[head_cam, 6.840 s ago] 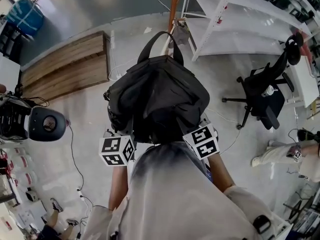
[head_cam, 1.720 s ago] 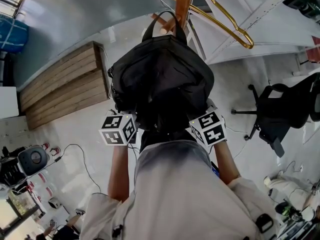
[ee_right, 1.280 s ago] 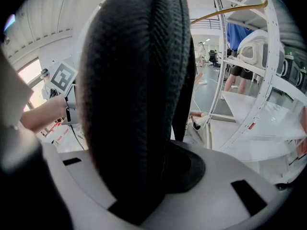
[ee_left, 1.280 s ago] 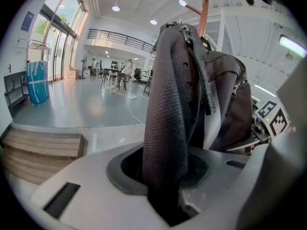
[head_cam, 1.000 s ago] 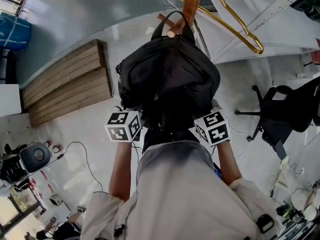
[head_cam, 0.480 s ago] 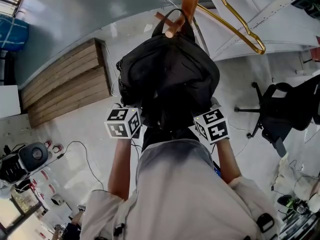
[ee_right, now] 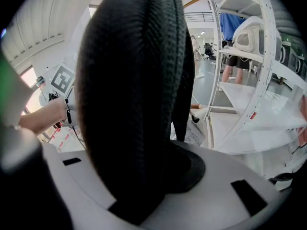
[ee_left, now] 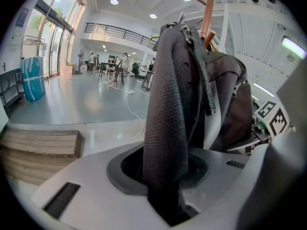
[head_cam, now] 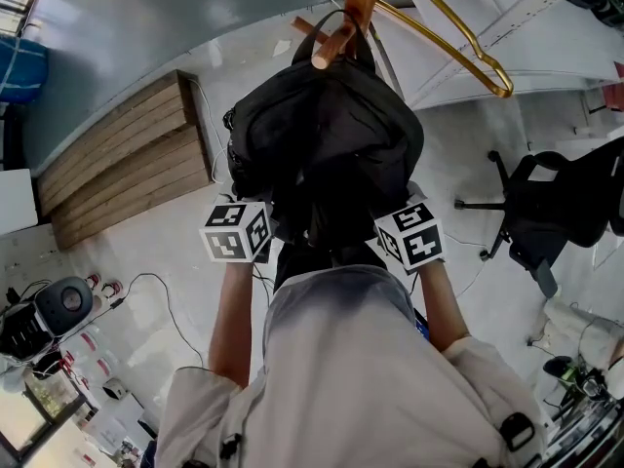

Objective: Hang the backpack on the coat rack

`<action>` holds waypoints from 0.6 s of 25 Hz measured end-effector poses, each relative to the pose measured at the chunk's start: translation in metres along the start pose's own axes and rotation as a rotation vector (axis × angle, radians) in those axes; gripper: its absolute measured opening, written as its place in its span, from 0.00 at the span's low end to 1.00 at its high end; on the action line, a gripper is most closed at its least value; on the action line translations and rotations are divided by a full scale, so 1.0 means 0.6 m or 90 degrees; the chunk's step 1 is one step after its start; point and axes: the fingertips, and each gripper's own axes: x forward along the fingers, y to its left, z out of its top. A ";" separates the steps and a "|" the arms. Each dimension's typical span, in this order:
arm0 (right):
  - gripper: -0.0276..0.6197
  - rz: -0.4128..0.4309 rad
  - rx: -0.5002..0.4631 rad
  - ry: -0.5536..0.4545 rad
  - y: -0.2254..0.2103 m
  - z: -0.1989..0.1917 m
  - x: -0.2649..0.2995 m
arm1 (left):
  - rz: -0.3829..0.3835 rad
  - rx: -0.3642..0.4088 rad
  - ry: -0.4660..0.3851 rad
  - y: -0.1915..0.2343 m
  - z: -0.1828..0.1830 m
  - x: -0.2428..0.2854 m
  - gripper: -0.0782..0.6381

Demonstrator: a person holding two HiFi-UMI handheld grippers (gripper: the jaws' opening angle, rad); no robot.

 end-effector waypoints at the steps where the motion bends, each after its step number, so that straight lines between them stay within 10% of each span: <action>1: 0.25 0.000 0.002 0.001 0.000 -0.001 0.001 | 0.000 0.000 0.002 0.000 -0.001 0.001 0.25; 15: 0.25 0.003 0.018 0.015 -0.009 -0.008 0.014 | -0.009 -0.002 0.021 0.006 -0.010 0.022 0.25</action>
